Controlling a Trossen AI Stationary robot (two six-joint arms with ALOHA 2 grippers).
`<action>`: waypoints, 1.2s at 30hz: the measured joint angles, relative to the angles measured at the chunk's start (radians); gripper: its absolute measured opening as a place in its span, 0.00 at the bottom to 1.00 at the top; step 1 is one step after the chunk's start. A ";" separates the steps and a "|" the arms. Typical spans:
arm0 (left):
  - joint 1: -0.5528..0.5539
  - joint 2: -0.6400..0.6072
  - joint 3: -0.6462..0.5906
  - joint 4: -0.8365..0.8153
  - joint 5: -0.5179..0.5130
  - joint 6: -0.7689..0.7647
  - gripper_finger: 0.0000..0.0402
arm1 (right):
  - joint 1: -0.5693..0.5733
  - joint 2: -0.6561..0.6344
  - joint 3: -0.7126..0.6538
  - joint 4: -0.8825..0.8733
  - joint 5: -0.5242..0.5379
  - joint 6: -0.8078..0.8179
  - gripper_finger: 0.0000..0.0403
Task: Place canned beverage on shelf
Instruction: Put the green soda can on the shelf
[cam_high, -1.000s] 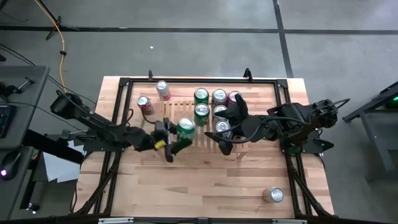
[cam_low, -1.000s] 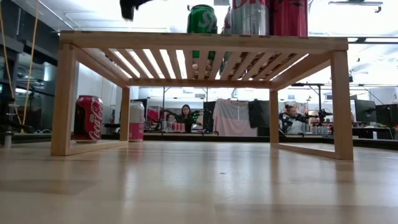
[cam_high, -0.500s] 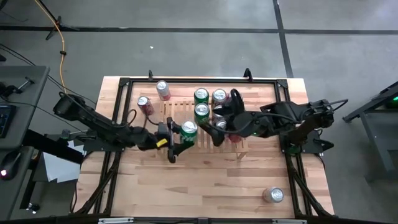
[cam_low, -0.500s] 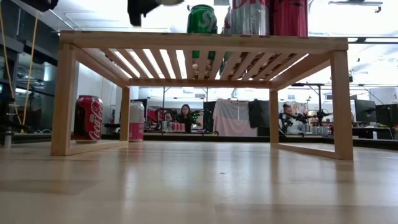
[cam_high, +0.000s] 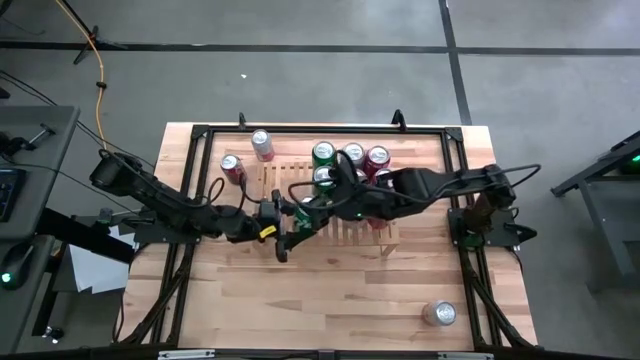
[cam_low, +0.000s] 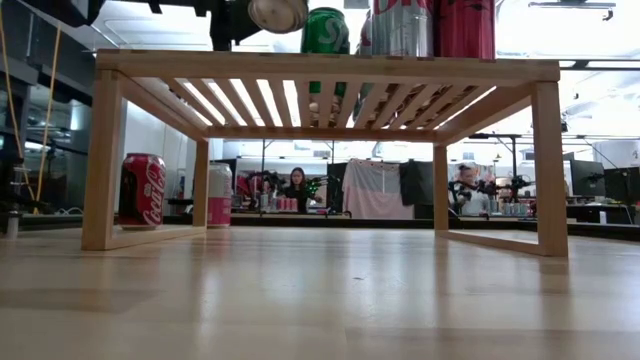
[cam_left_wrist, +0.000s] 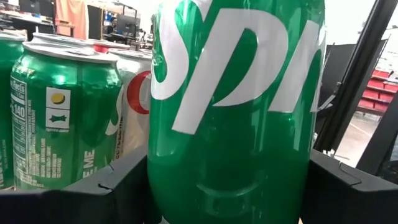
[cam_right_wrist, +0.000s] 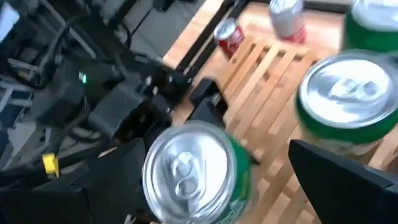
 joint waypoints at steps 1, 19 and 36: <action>0.002 0.000 0.000 0.000 0.000 0.000 0.71 | -0.003 0.006 0.000 0.001 -0.016 0.001 0.95; 0.019 0.000 0.000 -0.006 0.003 0.009 0.71 | -0.008 0.031 0.000 0.015 -0.047 0.003 0.83; 0.021 -0.006 0.003 -0.005 0.004 0.018 0.93 | -0.007 0.030 -0.001 -0.014 -0.053 -0.028 0.66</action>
